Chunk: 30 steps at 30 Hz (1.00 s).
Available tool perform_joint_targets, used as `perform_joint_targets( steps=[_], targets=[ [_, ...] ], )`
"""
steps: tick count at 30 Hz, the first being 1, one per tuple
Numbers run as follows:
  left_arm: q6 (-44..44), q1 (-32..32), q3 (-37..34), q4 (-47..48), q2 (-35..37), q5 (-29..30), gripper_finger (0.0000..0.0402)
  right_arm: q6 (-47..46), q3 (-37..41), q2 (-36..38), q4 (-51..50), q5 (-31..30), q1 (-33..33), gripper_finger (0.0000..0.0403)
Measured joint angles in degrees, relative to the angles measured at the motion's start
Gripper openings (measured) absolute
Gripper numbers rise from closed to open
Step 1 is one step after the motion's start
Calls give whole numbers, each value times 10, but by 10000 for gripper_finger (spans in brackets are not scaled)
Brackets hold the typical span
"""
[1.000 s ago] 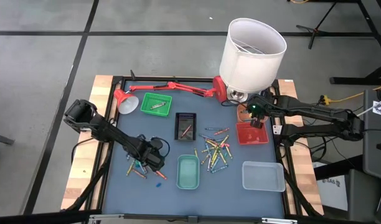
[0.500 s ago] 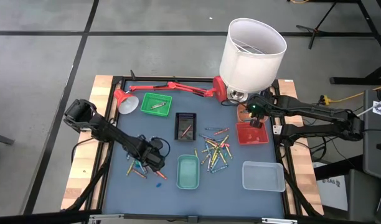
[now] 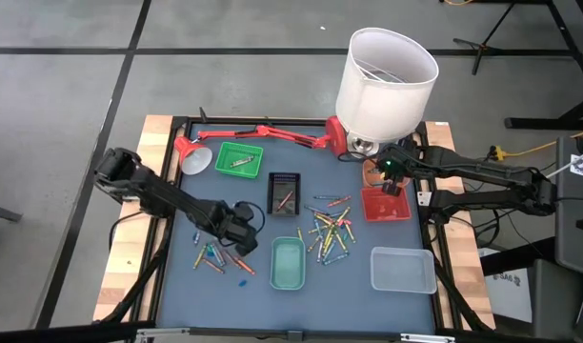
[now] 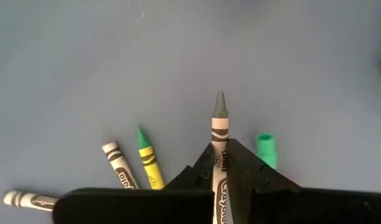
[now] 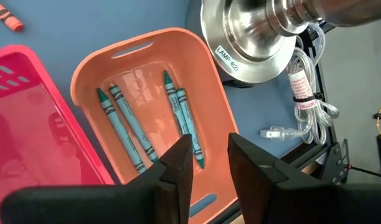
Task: Sort crayons
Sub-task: Put the gray crayon into the green bin
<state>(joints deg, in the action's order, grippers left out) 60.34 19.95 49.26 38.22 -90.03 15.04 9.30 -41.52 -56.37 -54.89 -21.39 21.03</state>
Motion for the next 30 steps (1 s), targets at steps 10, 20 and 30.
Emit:
perform_joint_targets(
  steps=[10,20,30],
  targets=[
    [-134,-84,8,-3,103,8,4,0,0,0,25,16,0,99],
    [-379,-227,8,-21,163,50,5,0,0,0,26,54,0,99],
    [-523,-344,8,-28,159,58,5,2,0,0,28,105,-1,99]
  ],
)
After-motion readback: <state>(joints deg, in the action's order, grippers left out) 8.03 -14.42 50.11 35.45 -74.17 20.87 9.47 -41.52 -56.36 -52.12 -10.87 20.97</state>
